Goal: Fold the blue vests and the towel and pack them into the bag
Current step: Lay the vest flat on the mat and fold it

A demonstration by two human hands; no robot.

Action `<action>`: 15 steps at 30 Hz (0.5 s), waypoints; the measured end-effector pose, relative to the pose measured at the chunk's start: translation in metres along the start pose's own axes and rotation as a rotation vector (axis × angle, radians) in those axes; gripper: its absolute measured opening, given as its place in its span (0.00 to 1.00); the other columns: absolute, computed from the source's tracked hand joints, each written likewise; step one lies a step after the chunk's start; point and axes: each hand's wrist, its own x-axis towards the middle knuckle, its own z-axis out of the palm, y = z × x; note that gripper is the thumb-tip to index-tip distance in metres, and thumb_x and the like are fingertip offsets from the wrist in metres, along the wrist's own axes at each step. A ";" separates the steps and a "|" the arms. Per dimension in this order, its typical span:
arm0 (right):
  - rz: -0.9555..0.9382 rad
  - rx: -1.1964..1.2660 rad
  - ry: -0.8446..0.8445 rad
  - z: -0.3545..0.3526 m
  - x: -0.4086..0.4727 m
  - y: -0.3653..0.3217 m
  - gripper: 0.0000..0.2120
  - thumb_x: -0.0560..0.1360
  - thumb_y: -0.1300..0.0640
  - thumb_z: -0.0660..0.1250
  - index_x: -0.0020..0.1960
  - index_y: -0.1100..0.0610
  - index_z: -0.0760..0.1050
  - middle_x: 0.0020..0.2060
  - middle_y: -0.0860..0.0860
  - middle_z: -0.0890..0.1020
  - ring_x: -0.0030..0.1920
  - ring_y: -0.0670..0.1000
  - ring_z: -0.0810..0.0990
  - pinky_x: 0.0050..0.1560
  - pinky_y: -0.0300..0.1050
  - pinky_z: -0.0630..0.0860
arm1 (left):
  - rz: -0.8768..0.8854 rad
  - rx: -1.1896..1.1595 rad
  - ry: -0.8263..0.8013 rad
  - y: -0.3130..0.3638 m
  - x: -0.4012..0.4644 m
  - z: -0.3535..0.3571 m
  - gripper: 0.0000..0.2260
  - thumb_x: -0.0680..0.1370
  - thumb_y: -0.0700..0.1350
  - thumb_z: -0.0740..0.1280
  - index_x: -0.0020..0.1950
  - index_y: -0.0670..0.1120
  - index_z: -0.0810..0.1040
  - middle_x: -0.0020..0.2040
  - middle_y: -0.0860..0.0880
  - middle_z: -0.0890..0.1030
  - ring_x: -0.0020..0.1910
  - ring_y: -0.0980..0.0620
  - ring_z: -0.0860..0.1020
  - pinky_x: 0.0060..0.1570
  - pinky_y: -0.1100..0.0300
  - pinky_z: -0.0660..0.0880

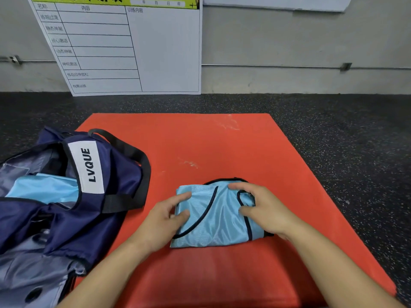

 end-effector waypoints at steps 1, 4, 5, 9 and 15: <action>0.003 -0.011 -0.004 0.001 0.005 0.001 0.32 0.74 0.66 0.68 0.73 0.41 0.72 0.67 0.37 0.76 0.65 0.50 0.79 0.64 0.45 0.75 | 0.009 0.040 0.012 0.001 0.004 0.001 0.20 0.81 0.40 0.68 0.69 0.59 0.75 0.28 0.52 0.67 0.30 0.50 0.65 0.33 0.59 0.64; 0.037 -0.111 -0.038 0.006 0.018 0.004 0.34 0.74 0.63 0.69 0.76 0.40 0.68 0.67 0.41 0.76 0.62 0.45 0.79 0.58 0.35 0.75 | 0.043 0.290 0.031 0.002 0.009 -0.001 0.22 0.81 0.41 0.66 0.74 0.55 0.72 0.54 0.64 0.80 0.53 0.62 0.78 0.59 0.67 0.72; 0.053 -0.128 -0.046 0.008 0.021 0.005 0.34 0.74 0.62 0.69 0.76 0.41 0.68 0.65 0.43 0.77 0.58 0.47 0.81 0.55 0.38 0.77 | 0.048 0.367 0.037 0.002 0.010 -0.002 0.23 0.81 0.41 0.66 0.76 0.54 0.70 0.66 0.62 0.76 0.66 0.63 0.73 0.69 0.68 0.64; 0.040 -0.181 -0.007 0.013 0.026 0.005 0.33 0.74 0.60 0.69 0.77 0.43 0.68 0.61 0.45 0.78 0.54 0.43 0.79 0.51 0.36 0.74 | 0.054 0.511 0.066 0.001 0.010 0.003 0.25 0.82 0.40 0.63 0.79 0.52 0.67 0.78 0.55 0.67 0.77 0.59 0.63 0.72 0.71 0.53; 0.001 -0.430 0.095 0.018 0.022 0.000 0.33 0.74 0.53 0.67 0.78 0.43 0.65 0.53 0.40 0.72 0.56 0.48 0.76 0.48 0.46 0.72 | 0.017 0.623 0.110 0.001 0.007 0.009 0.29 0.80 0.38 0.60 0.80 0.54 0.62 0.80 0.55 0.63 0.77 0.55 0.64 0.72 0.64 0.61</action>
